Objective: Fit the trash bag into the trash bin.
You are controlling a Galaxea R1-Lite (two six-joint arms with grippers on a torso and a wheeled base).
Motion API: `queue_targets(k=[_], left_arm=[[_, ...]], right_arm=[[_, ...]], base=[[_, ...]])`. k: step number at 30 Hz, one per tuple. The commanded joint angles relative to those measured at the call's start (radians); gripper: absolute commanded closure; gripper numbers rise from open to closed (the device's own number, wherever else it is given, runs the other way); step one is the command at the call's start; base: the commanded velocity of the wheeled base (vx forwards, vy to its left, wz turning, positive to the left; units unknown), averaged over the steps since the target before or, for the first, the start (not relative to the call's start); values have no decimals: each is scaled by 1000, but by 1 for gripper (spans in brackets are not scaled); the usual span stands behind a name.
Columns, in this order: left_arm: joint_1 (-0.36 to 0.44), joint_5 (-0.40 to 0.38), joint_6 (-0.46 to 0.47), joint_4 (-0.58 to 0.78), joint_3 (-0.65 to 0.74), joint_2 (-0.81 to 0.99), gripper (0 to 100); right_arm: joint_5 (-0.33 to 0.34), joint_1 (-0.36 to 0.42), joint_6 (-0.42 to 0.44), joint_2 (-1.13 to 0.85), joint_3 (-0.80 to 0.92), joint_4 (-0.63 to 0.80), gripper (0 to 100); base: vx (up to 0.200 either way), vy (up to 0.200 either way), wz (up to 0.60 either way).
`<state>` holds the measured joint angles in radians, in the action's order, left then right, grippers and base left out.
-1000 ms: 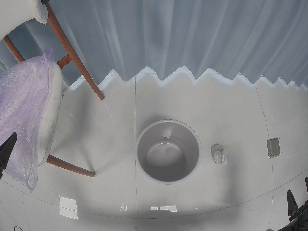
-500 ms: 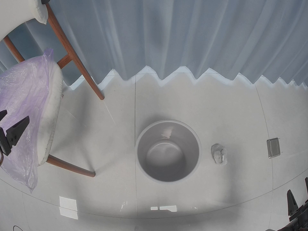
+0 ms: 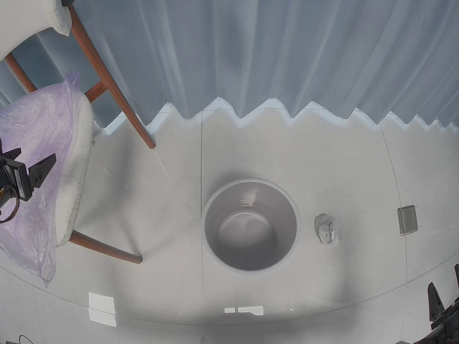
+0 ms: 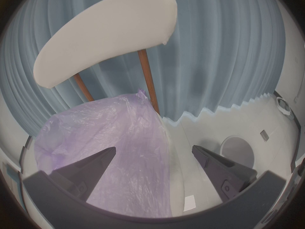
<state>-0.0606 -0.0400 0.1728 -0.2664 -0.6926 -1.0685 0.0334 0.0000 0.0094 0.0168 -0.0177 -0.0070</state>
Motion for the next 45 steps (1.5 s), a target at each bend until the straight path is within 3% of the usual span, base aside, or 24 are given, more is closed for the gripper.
queue_targets(k=[1,18,23,24,33,40,45], left_arm=[[-10,-1,28,-25,-2,-94,0],[-15,-4,19,-51,-4,-226,0],[-34,-3,16,-122,2,-268,0],[-34,-3,16,-128,2,-271,100],[-30,-14,-4,-129,1,-266,100],[12,-46,-210,-128,1,-189,100],[8,-127,-245,-122,10,-126,100]], right_arm=[[0,0,0,-17,18,-1,0],[0,0,0,-17,18,-1,0],[0,0,0,-17,18,-1,0],[0,0,0,-17,18,-1,0],[0,0,0,-17,18,-1,0],[0,0,-2,-17,18,-1,0],[0,0,-2,-17,18,-1,0]], base=[[0,0,0],[0,0,0],[0,0,0],[0,0,0],[0,0,0],[0,0,0],[0,0,0]])
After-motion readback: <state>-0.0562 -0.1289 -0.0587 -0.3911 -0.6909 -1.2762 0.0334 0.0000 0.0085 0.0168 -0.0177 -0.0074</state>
